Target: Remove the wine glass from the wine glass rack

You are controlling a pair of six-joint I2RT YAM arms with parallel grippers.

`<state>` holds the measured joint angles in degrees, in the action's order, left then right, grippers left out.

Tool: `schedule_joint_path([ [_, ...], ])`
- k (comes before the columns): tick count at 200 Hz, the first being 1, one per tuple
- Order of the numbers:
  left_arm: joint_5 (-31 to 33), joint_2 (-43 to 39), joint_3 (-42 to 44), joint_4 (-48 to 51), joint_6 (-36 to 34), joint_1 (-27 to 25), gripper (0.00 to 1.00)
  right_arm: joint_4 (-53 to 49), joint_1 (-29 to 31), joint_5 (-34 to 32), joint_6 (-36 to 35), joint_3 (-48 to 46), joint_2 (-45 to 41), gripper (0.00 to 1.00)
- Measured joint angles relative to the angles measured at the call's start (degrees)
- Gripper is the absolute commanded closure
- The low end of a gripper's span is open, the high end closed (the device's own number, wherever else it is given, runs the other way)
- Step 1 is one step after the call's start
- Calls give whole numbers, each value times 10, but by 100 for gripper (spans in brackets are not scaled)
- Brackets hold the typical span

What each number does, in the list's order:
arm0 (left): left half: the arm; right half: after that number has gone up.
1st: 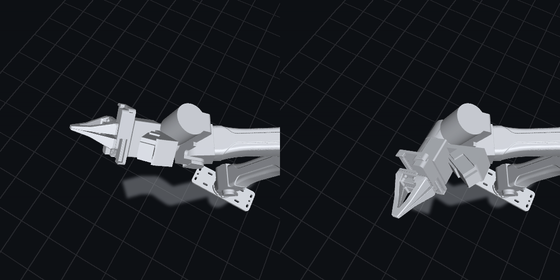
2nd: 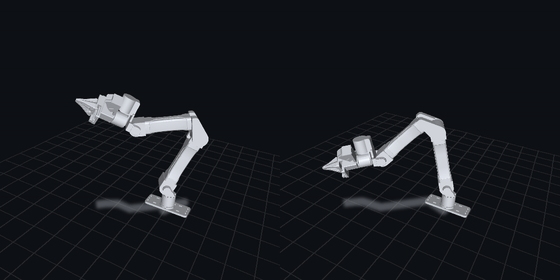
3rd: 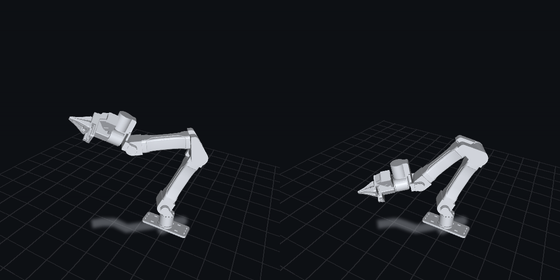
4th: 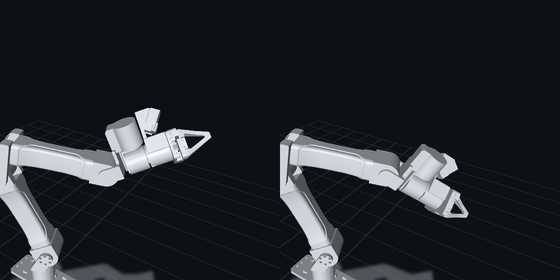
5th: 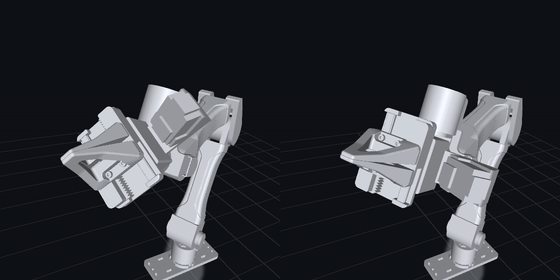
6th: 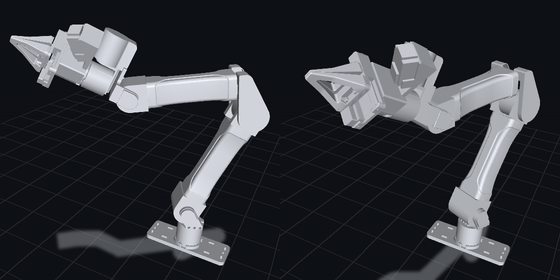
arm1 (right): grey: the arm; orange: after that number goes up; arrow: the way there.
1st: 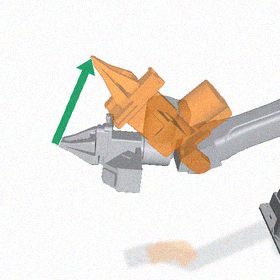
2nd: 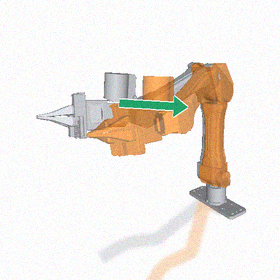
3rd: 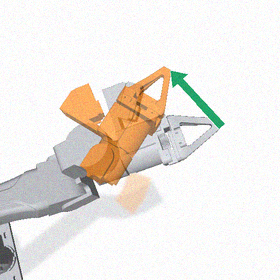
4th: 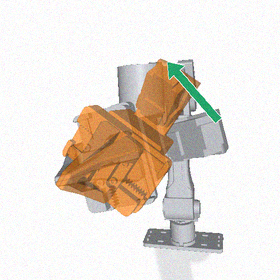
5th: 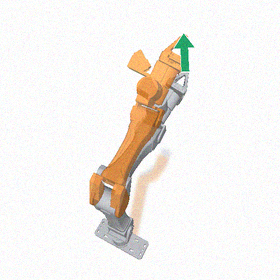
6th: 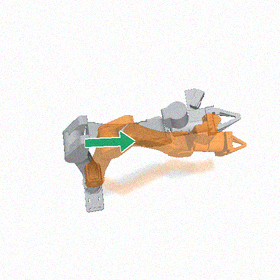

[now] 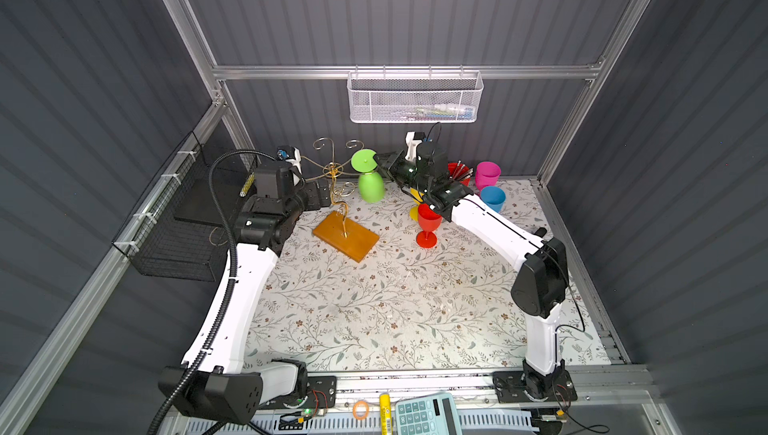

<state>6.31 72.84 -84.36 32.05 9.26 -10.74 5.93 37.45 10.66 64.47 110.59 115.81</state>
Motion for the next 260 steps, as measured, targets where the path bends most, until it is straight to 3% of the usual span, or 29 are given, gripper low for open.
schedule_joint_path([
  [157,0,0,0,0,0,-6,4,9,1,-35,-12,0,-3,98],
  [260,0,0,0,0,0,-6,4,28,3,-45,-25,-53,-62,98],
])
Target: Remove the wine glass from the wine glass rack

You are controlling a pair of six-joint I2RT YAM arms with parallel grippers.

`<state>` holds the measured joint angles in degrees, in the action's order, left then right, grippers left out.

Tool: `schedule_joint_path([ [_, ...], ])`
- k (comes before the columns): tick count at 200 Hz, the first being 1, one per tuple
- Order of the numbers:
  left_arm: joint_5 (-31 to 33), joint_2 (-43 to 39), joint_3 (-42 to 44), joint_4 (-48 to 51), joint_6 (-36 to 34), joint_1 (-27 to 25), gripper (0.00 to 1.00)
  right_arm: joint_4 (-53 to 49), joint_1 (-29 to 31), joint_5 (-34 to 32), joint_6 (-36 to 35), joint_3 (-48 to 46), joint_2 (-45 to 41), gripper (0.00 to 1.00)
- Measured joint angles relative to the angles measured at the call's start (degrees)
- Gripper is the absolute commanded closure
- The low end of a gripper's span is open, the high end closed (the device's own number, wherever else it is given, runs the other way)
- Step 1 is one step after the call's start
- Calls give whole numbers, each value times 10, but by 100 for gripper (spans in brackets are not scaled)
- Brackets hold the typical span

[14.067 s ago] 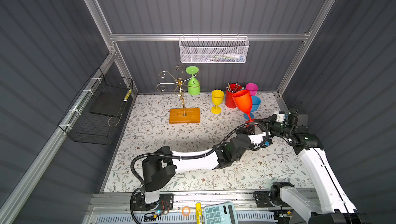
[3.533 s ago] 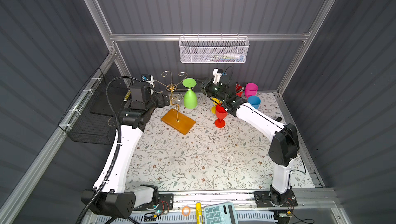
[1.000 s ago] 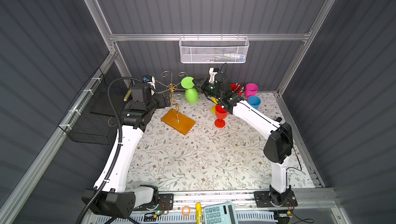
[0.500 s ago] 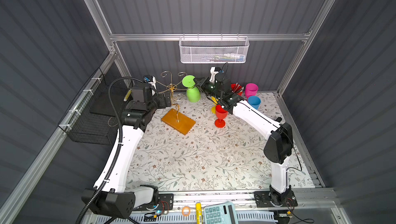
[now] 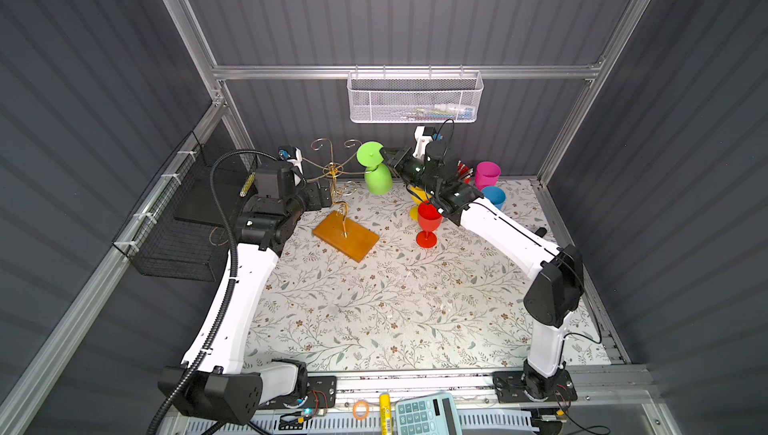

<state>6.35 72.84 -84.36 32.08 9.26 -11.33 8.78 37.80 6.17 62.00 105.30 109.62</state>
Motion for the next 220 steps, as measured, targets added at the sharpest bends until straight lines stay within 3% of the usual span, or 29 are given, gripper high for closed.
schedule_joint_path([
  [104,0,0,0,0,0,-3,5,0,19,-2,-5,-11,-2,99],
  [220,7,0,0,0,0,-4,4,-38,28,-4,-10,99,65,100],
])
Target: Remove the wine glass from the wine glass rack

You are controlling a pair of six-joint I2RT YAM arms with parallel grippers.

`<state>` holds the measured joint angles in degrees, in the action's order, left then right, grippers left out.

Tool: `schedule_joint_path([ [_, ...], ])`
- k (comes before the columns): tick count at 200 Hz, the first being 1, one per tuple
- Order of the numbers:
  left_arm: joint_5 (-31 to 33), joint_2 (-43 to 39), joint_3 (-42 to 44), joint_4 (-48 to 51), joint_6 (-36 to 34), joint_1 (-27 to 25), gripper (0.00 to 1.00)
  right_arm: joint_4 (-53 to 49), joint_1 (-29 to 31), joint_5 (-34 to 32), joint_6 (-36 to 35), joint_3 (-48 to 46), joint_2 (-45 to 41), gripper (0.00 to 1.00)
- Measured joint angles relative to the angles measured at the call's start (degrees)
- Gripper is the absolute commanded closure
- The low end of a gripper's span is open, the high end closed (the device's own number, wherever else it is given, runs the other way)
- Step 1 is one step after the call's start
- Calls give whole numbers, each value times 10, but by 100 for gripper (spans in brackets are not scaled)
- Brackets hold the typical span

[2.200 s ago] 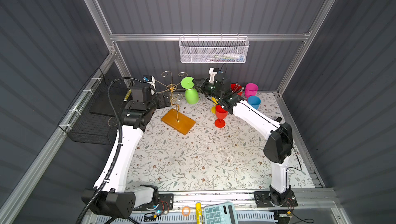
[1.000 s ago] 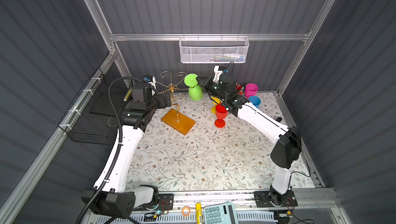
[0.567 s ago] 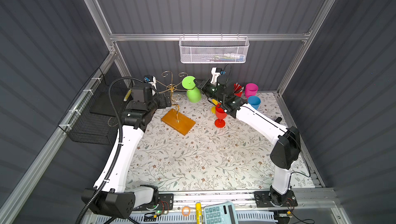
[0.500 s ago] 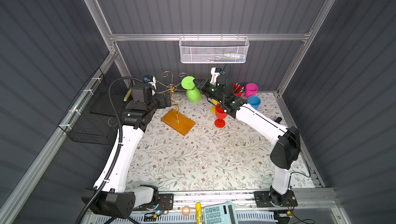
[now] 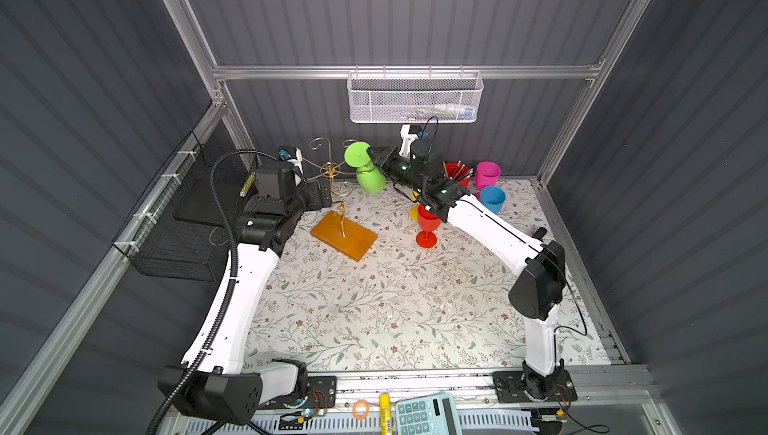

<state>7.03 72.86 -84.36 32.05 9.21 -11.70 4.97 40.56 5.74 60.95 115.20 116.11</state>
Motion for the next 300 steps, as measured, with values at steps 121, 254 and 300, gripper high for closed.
schedule_joint_path([
  [121,7,0,0,-2,-2,-7,4,16,-14,-9,-10,-85,-54,100],
  [254,6,0,0,-2,-2,-11,4,27,1,2,-10,-120,-80,100],
  [300,6,0,0,-2,-2,-11,5,23,13,3,-10,-93,-66,100],
])
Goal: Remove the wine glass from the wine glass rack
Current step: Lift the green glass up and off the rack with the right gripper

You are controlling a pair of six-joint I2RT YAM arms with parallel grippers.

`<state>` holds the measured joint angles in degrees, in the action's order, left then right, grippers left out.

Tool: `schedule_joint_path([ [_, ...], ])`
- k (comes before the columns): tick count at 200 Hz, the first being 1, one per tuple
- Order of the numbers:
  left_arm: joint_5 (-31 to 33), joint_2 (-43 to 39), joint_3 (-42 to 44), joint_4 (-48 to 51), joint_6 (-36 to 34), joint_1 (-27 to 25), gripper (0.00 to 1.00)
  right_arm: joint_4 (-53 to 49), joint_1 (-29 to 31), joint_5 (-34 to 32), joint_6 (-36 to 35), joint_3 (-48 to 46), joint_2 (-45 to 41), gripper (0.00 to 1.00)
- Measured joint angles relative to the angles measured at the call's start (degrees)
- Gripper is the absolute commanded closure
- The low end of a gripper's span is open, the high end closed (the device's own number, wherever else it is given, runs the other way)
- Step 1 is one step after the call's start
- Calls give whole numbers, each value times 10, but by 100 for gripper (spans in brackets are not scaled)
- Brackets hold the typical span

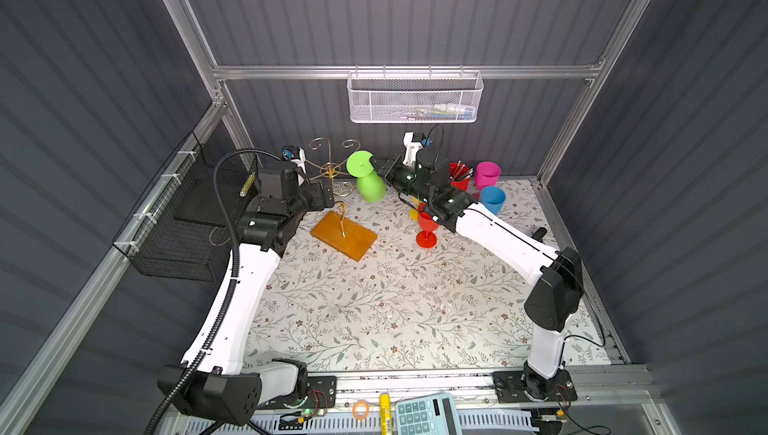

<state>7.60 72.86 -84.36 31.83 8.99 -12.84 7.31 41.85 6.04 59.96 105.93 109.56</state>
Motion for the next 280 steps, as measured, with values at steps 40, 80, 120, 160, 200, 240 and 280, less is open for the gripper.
schedule_joint_path([
  [40,0,0,0,0,0,-2,5,-12,4,4,0,51,34,100],
  [80,0,0,0,0,-2,-2,4,-28,1,4,0,85,62,100],
  [120,1,0,0,0,-4,-3,5,-35,-12,2,0,112,81,100],
  [160,1,-2,0,0,-4,-5,4,-43,-19,1,0,157,112,100],
  [200,1,-3,1,1,-9,-7,4,-53,-33,0,0,210,148,100],
  [240,5,-3,1,1,-9,-10,4,-57,-44,-2,-1,224,157,100],
  [280,9,-3,1,2,-10,-14,4,-51,-56,-2,-14,205,147,100],
])
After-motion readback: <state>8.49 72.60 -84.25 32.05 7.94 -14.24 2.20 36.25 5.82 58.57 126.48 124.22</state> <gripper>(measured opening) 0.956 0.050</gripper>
